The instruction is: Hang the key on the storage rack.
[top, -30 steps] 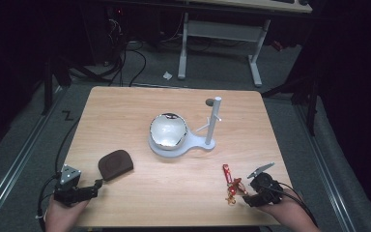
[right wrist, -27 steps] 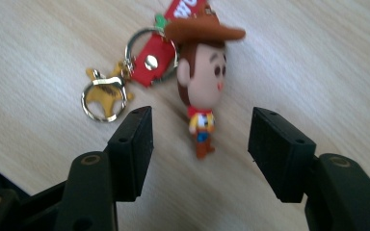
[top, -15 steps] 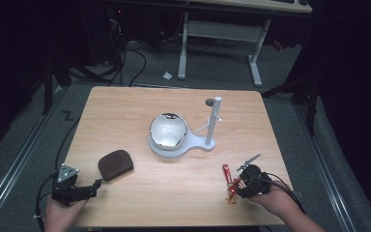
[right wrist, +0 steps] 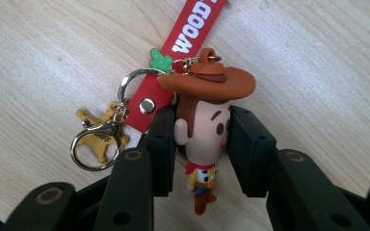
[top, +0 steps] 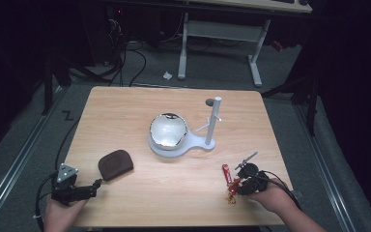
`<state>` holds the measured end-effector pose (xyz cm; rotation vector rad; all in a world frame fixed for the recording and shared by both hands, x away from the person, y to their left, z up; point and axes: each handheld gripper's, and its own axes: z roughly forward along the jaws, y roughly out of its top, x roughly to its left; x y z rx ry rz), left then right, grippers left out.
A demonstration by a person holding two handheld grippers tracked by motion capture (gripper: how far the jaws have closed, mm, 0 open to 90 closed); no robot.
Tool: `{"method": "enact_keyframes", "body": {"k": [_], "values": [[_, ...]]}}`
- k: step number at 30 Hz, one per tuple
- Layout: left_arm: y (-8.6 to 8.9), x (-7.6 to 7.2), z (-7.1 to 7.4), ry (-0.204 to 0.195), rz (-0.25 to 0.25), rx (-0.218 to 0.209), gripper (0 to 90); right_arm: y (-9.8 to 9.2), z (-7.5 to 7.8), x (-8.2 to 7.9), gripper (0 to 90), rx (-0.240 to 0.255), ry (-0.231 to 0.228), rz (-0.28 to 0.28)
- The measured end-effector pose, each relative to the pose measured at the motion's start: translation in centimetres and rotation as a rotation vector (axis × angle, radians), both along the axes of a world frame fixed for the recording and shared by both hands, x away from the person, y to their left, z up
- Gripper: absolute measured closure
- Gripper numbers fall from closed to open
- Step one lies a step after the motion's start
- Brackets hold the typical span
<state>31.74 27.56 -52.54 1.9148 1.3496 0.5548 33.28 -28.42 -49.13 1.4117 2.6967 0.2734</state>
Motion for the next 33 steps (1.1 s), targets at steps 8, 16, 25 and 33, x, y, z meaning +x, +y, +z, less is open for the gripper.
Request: {"method": "enact_keyframes", "body": {"k": [8,16,25,33], "values": [[0.1,0.0,-0.2,0.006,-0.006,0.000,0.0,0.0,0.3,0.0,66.7,0.005,0.012,0.000],[0.0,-0.1,-0.1,-0.020,-0.023,-0.019,0.9,0.0,1.9,-0.4,66.8,0.022,0.021,0.014],[0.0,-0.1,-0.2,-0.022,-0.033,-0.031,1.3,-0.1,4.0,-1.4,66.8,0.045,0.030,0.013],[-0.1,-0.1,-0.2,-0.018,-0.044,-0.030,1.7,-0.7,5.9,-1.9,66.8,0.056,0.019,0.017]]}}
